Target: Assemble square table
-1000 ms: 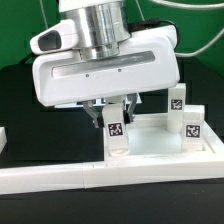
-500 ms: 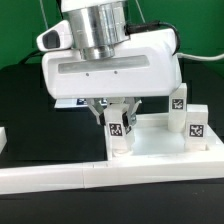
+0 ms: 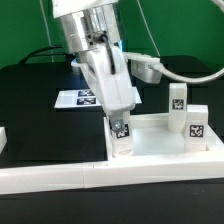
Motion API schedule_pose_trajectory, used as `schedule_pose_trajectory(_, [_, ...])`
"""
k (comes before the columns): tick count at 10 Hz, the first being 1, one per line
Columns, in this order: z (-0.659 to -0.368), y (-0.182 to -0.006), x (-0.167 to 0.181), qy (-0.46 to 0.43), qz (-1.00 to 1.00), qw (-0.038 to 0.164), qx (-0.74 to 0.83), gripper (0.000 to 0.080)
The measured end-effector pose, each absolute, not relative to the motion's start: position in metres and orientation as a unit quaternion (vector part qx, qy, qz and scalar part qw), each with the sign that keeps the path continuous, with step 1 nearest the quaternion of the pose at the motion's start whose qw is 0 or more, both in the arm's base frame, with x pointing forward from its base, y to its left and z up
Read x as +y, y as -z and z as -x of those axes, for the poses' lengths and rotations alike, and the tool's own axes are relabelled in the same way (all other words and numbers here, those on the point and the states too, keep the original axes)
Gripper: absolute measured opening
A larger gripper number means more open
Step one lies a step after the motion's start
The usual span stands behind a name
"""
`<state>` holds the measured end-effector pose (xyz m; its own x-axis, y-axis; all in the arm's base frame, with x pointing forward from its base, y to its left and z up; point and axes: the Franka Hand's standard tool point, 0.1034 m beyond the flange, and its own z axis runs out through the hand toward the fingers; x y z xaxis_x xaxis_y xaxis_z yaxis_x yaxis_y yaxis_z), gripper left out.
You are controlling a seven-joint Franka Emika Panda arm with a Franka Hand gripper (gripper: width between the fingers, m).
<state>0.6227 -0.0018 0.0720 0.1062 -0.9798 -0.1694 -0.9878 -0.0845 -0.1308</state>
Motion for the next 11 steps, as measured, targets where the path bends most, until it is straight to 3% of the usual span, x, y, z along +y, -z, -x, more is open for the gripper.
schedule_pose_trajectory(1, [-0.622,-0.072,-0.002,-0.018,0.743,0.106,0.661,0.0290])
schedule_pose_trajectory(2, [-0.624,-0.072,-0.002,-0.003,0.785,0.108,0.610,0.0380])
schedule_pose_trajectory(3, [-0.626,-0.071,-0.002,0.024,0.845,0.109,0.524,0.0559])
schedule_pose_trajectory(4, [-0.625,-0.072,-0.001,0.035,0.906,0.107,0.409,0.0621])
schedule_pose_trajectory(7, [-0.625,-0.071,-0.003,0.048,0.949,0.096,0.297,0.0648])
schedule_pose_trajectory(9, [-0.625,-0.071,0.010,0.061,0.992,0.057,0.094,0.0649])
schedule_pose_trajectory(10, [-0.624,-0.070,0.013,0.062,0.996,0.054,0.043,0.0649])
schedule_pose_trajectory(11, [-0.624,-0.070,0.011,0.061,0.995,0.054,0.058,0.0566])
